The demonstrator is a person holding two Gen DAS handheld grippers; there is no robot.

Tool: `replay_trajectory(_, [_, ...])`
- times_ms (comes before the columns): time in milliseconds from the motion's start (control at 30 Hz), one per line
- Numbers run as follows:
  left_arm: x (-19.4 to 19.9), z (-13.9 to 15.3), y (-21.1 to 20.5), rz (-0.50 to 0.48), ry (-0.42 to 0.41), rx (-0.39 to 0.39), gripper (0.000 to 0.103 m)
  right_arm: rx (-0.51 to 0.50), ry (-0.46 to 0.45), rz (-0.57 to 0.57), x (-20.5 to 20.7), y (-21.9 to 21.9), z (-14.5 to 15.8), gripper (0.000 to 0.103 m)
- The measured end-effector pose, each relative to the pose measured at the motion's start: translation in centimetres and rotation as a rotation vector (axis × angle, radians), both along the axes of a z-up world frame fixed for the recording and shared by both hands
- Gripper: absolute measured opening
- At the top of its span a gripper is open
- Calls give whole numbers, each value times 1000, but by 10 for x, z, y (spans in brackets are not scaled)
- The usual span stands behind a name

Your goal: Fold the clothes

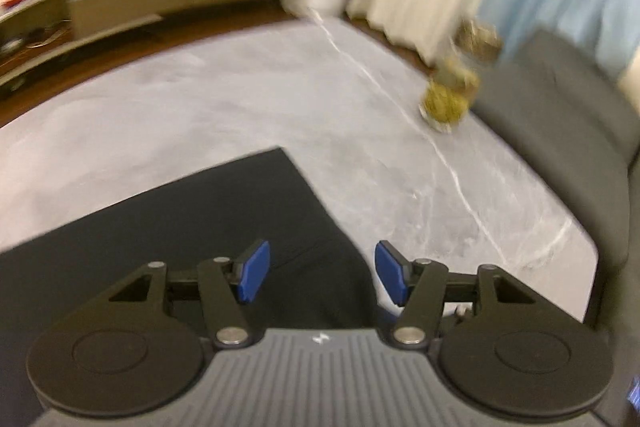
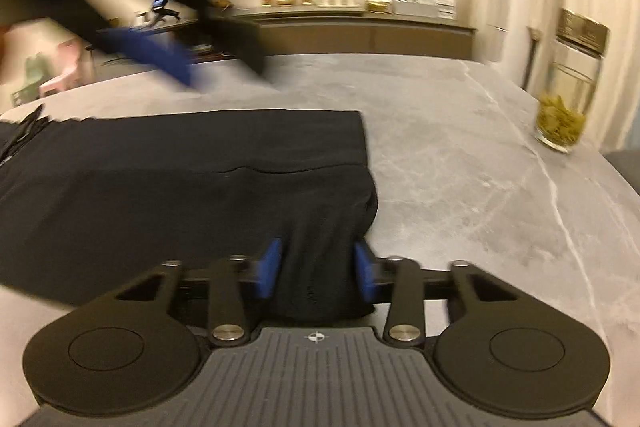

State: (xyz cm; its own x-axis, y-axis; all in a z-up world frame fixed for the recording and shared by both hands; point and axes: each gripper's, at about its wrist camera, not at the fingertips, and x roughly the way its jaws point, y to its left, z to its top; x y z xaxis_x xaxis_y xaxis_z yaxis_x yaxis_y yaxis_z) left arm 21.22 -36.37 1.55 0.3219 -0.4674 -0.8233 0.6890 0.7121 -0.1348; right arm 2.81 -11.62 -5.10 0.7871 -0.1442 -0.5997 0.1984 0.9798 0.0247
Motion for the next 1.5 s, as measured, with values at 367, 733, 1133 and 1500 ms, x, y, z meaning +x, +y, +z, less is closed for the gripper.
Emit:
replay_trajectory(367, [5, -58, -55, -76, -90, 258, 18, -269, -42, 110, 1, 28, 2, 14])
replay_trajectory(733, [23, 6, 108, 197, -81, -77, 8, 131, -288, 256, -18, 16, 45, 36])
replay_trajectory(1133, [39, -41, 218, 404, 0, -97, 8, 251, -76, 361, 36, 42, 14, 43])
replay_trajectory(1500, [30, -55, 240, 458, -35, 4, 8, 149, -20, 396, 55, 72, 8, 44])
